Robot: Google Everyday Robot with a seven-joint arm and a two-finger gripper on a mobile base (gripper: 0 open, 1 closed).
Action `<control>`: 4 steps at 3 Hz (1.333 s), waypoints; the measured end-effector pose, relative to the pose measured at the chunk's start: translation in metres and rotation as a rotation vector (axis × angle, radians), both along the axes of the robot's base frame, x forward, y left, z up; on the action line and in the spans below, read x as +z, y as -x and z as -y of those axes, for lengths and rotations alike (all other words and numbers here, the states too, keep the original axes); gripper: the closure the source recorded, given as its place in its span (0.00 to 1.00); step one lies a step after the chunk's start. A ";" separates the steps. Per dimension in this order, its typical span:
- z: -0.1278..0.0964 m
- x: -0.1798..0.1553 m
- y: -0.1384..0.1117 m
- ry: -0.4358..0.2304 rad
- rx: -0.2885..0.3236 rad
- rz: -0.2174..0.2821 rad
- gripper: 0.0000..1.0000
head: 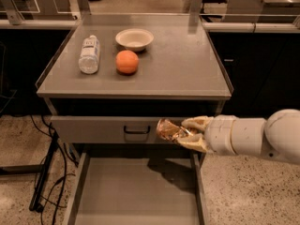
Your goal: Pick orange can from middle drawer and place on counter
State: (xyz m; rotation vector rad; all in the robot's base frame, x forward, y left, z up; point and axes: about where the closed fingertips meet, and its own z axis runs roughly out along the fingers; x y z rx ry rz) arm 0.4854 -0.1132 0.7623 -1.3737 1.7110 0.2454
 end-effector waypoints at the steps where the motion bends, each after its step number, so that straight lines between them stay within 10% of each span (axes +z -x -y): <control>1: 0.007 0.035 -0.013 0.041 -0.001 0.039 1.00; 4: 0.013 0.094 -0.043 0.086 0.012 0.106 1.00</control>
Offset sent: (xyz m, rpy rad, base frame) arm 0.0541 -0.0343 0.1311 -0.0653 -0.1078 0.0003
